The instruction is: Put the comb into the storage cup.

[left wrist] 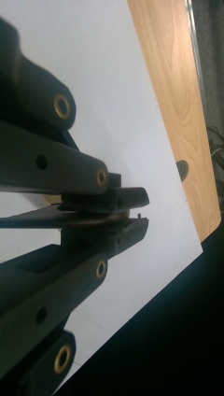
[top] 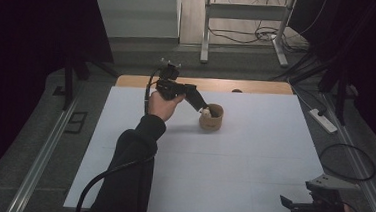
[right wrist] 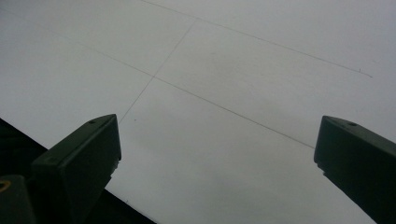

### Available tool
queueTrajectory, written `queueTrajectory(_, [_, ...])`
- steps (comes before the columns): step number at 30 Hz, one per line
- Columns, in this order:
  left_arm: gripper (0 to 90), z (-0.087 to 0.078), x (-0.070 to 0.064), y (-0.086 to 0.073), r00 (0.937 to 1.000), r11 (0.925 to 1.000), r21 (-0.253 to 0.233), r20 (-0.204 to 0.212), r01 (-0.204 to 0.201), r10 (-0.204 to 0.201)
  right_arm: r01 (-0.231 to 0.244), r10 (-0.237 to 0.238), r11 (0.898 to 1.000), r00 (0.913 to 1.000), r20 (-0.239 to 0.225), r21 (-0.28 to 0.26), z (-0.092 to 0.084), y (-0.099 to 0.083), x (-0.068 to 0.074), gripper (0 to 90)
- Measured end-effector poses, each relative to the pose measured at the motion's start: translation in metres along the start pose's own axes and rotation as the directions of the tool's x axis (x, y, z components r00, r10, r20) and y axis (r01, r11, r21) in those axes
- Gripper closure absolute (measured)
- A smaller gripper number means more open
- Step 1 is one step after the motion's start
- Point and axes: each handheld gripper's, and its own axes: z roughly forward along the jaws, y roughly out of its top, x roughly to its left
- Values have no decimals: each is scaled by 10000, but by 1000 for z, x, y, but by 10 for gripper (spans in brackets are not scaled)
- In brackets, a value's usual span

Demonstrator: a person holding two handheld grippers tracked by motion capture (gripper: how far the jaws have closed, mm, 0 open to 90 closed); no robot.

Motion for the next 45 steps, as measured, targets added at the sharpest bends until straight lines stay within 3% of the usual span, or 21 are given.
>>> queueTrajectory(8, [731, 3, 1, -3, 9991, 9997, -90, -383, -206, 202, 27, -27, 10000, 10000, -16, 16, 0, 0, 0, 6])
queueTrajectory(16, [528, 6, -4, -4, 9916, 9961, -326, -1022, -826, 789, 45, -45, 10000, 10000, -14, 19, 0, 0, 0, 5])
queueTrajectory(21, [357, 6, -6, -6, 9812, 9914, -380, -1526, -1252, 1181, 59, -59, 10000, 10000, -12, 5, 0, 0, 0, 6])
queueTrajectory(26, [211, 4, -11, -6, 9646, 9816, -406, -1970, -1867, 1753, 63, -63, 10000, 10000, -11, -7, 0, 0, 1, 6])
queueTrajectory(31, [79, 2, -15, -8, 9490, 9750, -370, -2403, -2191, 2041, 70, -70, 10000, 10000, -16, -4, 0, 0, 1, 5])
queueTrajectory(32, [61, 1, -15, -9, 9446, 9737, -317, -2516, -2257, 2107, 73, -73, 10000, 10000, -18, 3, 0, 0, 1, 5])
queueTrajectory(35, [32, -1, -15, -11, 9439, 9708, -240, -2406, -2387, 2261, 84, -84, 10000, 10000, -12, 1, 0, 0, 1, 4])
queueTrajectory(38, [16, -4, -17, -13, 9360, 9651, -263, -2517, -2606, 2459, 86, -86, 10000, 10000, -14, 3, 0, 0, 1, 3])
queueTrajectory(45, [0, -9, -21, -18, 9271, 9556, -462, -2599, -2911, 2699, 89, -89, 10000, 10000, -9, -9, 0, 0, 1, 1])
